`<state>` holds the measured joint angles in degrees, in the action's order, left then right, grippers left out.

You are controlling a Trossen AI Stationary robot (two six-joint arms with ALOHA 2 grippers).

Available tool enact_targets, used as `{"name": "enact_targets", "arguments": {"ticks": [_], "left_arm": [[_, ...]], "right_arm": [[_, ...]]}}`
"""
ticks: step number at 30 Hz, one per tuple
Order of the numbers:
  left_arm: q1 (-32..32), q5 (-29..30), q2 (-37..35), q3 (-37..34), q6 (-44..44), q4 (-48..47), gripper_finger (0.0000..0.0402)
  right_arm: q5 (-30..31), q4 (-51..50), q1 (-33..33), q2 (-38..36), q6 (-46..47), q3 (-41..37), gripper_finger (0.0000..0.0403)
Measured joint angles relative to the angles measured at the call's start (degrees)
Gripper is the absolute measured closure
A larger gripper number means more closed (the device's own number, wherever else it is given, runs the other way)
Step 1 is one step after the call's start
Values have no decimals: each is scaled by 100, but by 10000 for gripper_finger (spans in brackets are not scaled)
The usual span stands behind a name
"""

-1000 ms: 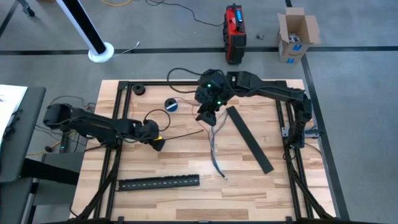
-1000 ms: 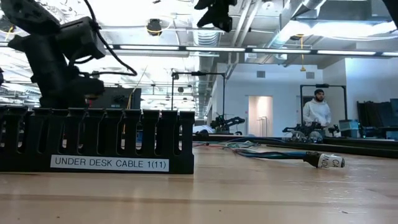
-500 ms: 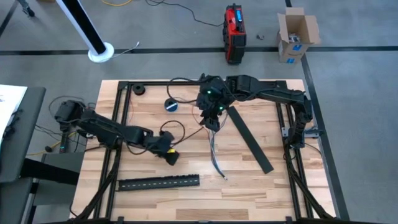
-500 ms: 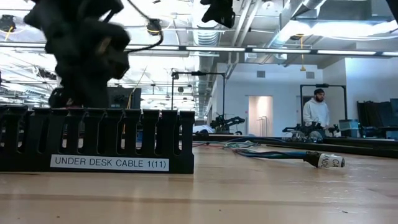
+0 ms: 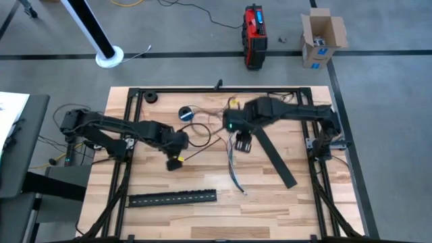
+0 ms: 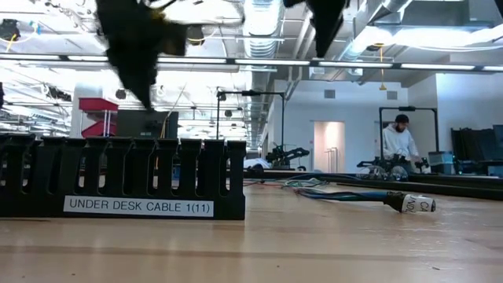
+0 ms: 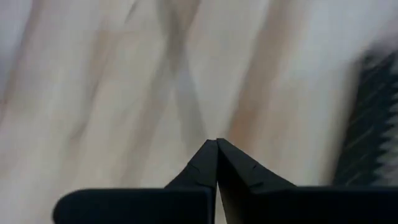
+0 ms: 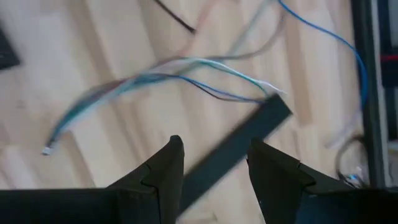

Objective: Ziptie cables
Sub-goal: Wrap the cable wires with the black zip tie

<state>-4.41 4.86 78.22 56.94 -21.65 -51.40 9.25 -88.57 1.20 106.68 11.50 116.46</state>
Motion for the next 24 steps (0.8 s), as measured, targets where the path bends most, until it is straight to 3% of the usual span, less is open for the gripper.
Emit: {"name": "enact_targets", "arguments": {"ticks": [3, 6, 11, 16, 24], "left_arm": [[103, 39, 4, -121, 594, -989, 402], [-8, 59, 4, -353, 577, -1609, 402], [-432, -551, 13, -878, 174, -907, 402], [-773, -568, 64, -1149, -387, -22, 402], [-1023, -638, 620, -1382, -849, 408, 402]], "right_arm": [[-15, 427, -307, 4, 392, 0, 237], [13, 886, -479, 25, 864, 0, 237], [46, 1151, -583, 39, 1238, 0, 237], [39, 968, -682, 40, 1271, 0, 237], [22, 910, -924, 39, 1210, 0, 237]]}}
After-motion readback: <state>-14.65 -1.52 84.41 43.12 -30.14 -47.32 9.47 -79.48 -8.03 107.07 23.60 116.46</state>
